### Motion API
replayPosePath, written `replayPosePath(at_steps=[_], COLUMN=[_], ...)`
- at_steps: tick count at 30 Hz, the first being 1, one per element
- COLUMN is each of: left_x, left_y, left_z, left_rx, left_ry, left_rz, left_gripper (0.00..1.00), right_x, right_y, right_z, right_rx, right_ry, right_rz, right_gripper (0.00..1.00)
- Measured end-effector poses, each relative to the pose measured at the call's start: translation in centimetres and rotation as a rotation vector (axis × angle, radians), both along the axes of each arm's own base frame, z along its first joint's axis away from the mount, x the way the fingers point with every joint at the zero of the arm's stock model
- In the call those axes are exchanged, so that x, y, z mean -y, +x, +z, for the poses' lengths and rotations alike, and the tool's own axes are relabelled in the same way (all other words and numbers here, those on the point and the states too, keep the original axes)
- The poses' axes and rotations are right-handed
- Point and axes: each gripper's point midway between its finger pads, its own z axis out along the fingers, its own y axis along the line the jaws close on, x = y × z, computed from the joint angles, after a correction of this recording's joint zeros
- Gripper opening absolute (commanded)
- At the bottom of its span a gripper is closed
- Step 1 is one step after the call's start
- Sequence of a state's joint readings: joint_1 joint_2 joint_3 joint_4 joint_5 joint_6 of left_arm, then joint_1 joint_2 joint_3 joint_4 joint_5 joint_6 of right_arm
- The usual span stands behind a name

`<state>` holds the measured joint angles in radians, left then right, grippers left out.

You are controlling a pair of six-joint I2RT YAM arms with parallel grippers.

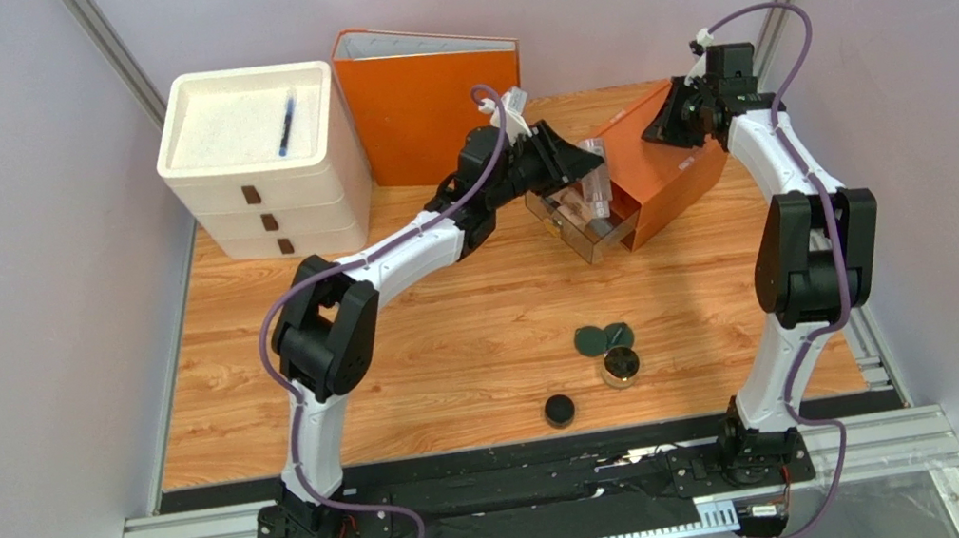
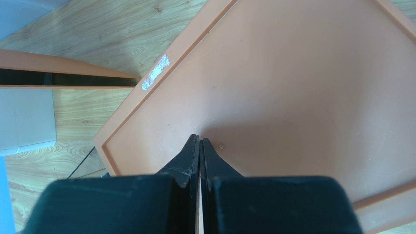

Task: Organize the makeup

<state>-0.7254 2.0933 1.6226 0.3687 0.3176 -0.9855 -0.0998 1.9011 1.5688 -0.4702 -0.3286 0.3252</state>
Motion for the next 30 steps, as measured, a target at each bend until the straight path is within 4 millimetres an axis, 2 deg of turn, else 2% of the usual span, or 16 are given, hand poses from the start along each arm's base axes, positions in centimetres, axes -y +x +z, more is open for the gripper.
replayPosePath(at_steps=[1, 2, 7, 8, 9, 10, 15, 17, 20, 23, 24, 25, 26, 30], left_x=[0.0, -0.1, -0.6, -0.7, -0.8, -0.9, -0.9, -0.9, -1.1, -1.9, -2.4, -2.8, -3.3, -5.7], left_y=[0.2, 0.3, 0.8, 0.9, 1.0, 1.1, 1.5, 1.6, 1.5, 0.9, 0.5, 0.2, -0.2, -2.4], left_z=[-0.2, -0.2, -1.5, -1.8, -2.0, -2.1, -1.4, -1.1, -0.5, 0.3, 0.7, 1.0, 1.4, 2.3], left_rx=[-0.004, -0.004, -0.018, -0.022, -0.026, -0.029, -0.014, -0.005, 0.02, 0.051, 0.074, 0.088, 0.101, 0.168], left_ry=[0.005, 0.009, 0.064, 0.076, 0.087, 0.091, 0.091, 0.088, 0.092, 0.107, 0.12, 0.126, 0.132, 0.171], left_rz=[0.013, 0.029, 0.071, 0.079, 0.085, 0.092, 0.107, 0.108, 0.108, 0.108, 0.106, 0.105, 0.1, 0.075], left_gripper=[0.41, 0.45, 0.53, 0.65, 0.7, 0.99, 0.99, 0.95, 0.8, 0.45, 0.2, 0.06, 0.0, 0.0], right_x=[0.0, 0.0, 0.0, 0.0, 0.0, 0.0, 0.0, 0.0, 0.0, 0.0, 0.0, 0.0, 0.0, 0.0], right_y=[0.0, 0.0, 0.0, 0.0, 0.0, 0.0, 0.0, 0.0, 0.0, 0.0, 0.0, 0.0, 0.0, 0.0], right_z=[0.0, 0.0, 0.0, 0.0, 0.0, 0.0, 0.0, 0.0, 0.0, 0.0, 0.0, 0.0, 0.0, 0.0], right_rx=[0.0, 0.0, 0.0, 0.0, 0.0, 0.0, 0.001, 0.002, 0.002, 0.002, 0.002, 0.002, 0.002, 0.002], right_ry=[0.0, 0.0, 0.0, 0.0, 0.0, 0.0, 0.001, 0.001, 0.002, 0.002, 0.002, 0.002, 0.002, 0.002], right_rz=[0.0, 0.0, 0.0, 0.0, 0.0, 0.0, 0.001, 0.002, 0.002, 0.002, 0.002, 0.002, 0.002, 0.002], right_gripper=[0.0, 0.0, 0.0, 0.0, 0.0, 0.0, 0.0, 0.0, 0.0, 0.0, 0.0, 0.0, 0.0, 0.0])
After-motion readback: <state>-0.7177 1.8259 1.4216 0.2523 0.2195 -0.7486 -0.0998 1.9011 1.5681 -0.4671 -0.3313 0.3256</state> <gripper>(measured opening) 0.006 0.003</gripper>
